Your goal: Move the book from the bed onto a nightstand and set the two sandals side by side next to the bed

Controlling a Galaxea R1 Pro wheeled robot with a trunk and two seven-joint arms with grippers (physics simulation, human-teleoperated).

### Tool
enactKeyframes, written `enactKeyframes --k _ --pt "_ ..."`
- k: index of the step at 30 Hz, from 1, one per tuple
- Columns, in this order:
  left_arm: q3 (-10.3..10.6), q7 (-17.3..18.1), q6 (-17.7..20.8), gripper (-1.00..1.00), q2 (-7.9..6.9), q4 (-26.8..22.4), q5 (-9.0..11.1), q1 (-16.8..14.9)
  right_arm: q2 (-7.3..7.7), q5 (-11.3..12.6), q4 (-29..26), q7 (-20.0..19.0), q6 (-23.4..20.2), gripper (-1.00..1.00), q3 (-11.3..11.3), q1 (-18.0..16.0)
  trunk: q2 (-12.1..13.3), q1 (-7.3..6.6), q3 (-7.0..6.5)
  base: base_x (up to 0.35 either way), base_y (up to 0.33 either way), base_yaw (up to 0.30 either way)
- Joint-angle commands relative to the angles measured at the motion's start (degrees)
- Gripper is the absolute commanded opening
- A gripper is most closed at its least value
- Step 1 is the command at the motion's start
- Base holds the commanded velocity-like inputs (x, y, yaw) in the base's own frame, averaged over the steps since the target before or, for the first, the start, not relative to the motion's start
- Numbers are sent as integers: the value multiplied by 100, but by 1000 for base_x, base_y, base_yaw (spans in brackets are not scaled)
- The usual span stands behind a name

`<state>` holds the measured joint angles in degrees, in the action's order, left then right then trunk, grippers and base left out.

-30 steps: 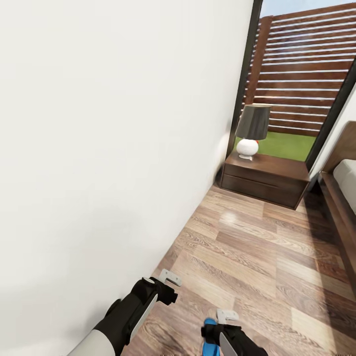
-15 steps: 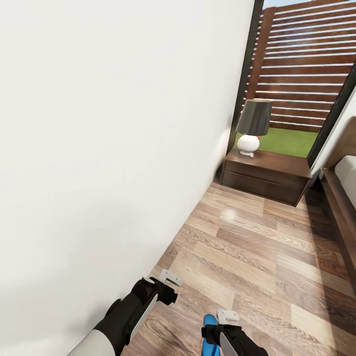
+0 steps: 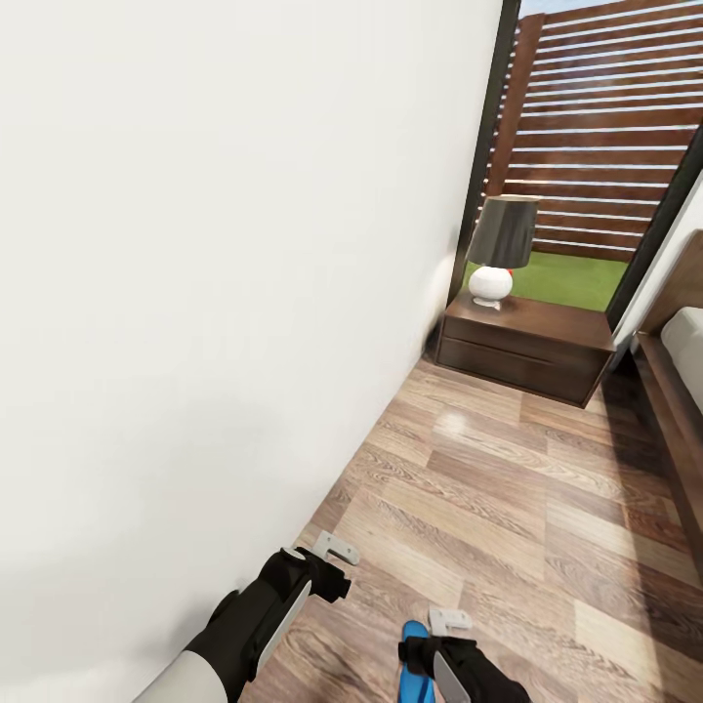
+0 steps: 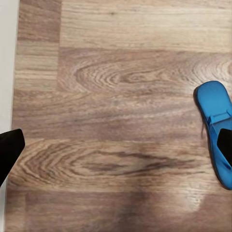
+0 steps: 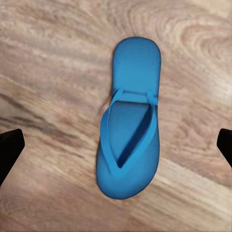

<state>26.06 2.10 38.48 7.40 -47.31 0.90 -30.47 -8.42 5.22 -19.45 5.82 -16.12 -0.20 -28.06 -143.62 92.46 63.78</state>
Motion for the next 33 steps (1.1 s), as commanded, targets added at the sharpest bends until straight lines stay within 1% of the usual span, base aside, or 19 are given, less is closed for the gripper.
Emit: enactKeyframes --k 1,3,11,20,26,33 --pt "4 6 28 100 -1 -6 7 -3 -2 54 -11 32 -27 100 -2 -15 -2 -1 5 0 0 0" --pt "4 6 28 100 -1 -6 7 -3 -2 54 -9 36 -29 100 -2 -42 -2 -1 5 0 0 0" --pt "4 6 28 100 -1 -6 7 -3 0 56 -7 43 -31 100 -3 -130 -13 19 182 0 0 0" --pt "4 7 28 100 -1 -6 7 -3 10 58 -1 50 -32 100 -6 -199 -13 19 182 0 0 0" --pt "4 3 28 100 -1 -6 7 -3 14 58 1 57 -36 100 -9 -230 -21 35 315 0 0 0" --pt "4 2 28 100 -1 -6 7 -3 21 52 13 78 -47 100 -14 -308 -21 35 315 0 0 0"
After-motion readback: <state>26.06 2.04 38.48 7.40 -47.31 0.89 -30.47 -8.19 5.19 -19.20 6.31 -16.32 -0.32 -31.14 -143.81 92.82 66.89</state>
